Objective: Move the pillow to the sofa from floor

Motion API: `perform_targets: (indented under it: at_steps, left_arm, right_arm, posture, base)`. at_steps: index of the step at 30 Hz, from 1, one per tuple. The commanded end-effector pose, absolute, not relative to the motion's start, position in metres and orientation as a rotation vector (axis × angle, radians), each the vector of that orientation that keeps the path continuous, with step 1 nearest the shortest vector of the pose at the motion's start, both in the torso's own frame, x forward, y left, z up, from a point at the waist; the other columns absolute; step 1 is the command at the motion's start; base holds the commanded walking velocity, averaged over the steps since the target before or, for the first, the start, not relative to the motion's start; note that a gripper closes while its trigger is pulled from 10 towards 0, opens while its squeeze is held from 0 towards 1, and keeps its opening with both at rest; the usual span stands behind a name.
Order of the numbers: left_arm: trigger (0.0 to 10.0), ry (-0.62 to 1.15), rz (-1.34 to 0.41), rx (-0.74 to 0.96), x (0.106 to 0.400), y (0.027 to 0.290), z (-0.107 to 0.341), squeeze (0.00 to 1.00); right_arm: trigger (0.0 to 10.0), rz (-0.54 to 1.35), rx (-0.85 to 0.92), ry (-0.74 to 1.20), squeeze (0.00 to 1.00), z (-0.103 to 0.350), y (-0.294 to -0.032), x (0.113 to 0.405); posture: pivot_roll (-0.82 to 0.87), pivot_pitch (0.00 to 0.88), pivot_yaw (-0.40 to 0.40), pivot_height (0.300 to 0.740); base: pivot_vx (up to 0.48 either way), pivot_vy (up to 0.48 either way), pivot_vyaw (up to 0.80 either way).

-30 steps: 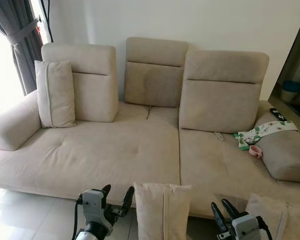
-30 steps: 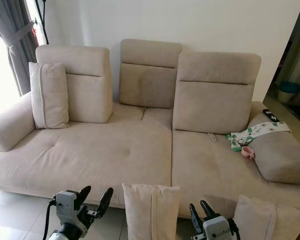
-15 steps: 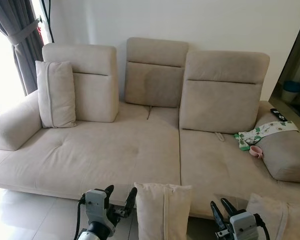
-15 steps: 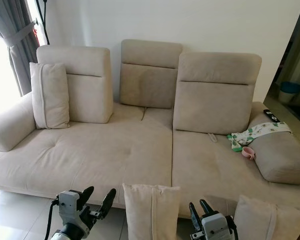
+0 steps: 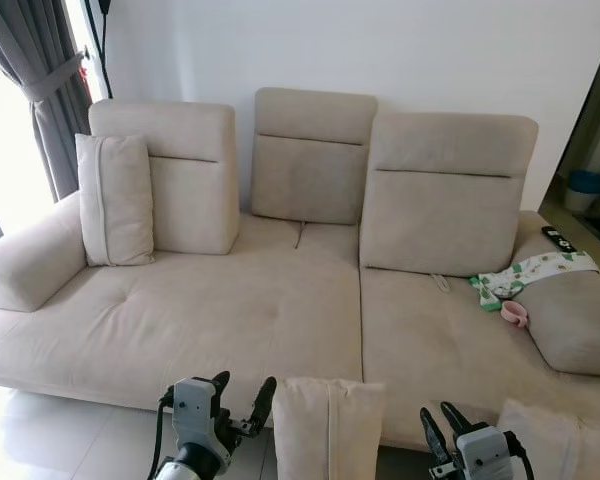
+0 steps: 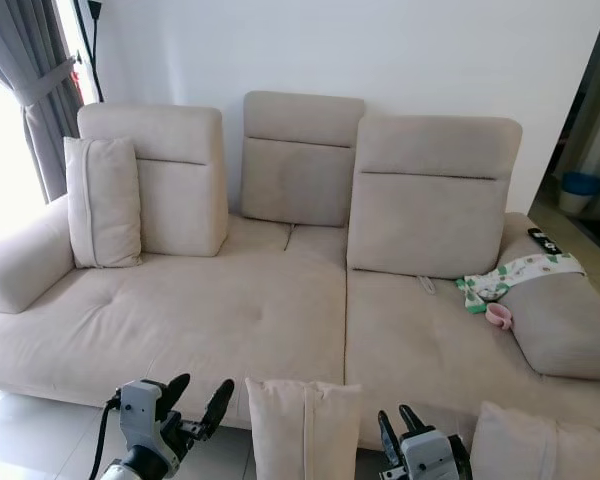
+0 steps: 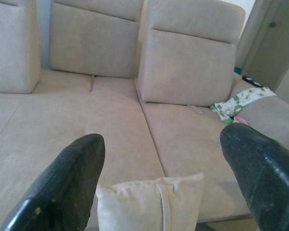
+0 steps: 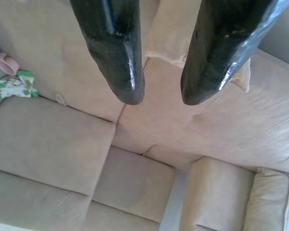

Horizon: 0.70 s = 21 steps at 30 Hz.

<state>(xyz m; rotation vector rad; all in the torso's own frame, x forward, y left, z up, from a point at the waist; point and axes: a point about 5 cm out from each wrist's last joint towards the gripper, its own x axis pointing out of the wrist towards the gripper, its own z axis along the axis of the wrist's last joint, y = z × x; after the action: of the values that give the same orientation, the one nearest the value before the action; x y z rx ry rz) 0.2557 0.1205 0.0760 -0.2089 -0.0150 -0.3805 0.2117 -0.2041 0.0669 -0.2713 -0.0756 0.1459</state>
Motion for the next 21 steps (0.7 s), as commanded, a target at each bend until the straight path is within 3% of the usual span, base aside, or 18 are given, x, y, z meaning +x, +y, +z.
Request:
perform_targets:
  at_steps: [1, 17, 21]
  left_arm:
    - [10.0, -0.005, -0.384, -0.212, 0.2562, 0.1208, 0.0760, 0.00]
    - [10.0, -0.002, -0.390, -0.212, 0.2566, 0.1189, 0.0767, 0.00]
    - [10.0, 0.003, -0.391, -0.212, 0.2570, 0.1190, 0.0766, 0.00]
  right_arm:
    - [10.0, 0.152, -0.270, -0.077, 0.00, 0.0655, -0.2012, 0.2122]
    - [10.0, 0.160, -0.273, -0.083, 0.00, 0.0645, -0.1992, 0.2138]
    - [10.0, 0.158, -0.272, -0.086, 0.00, 0.0646, -0.1986, 0.2148]
  posture:
    - [0.19, 0.000, 0.014, 0.736]
    - [0.19, 0.000, 0.013, 0.736]
    - [0.19, 0.000, 0.016, 0.736]
  base:
    - [0.319, 0.000, 0.00]
    - [0.320, 0.000, 0.00]
    - [0.000, 0.000, 0.00]
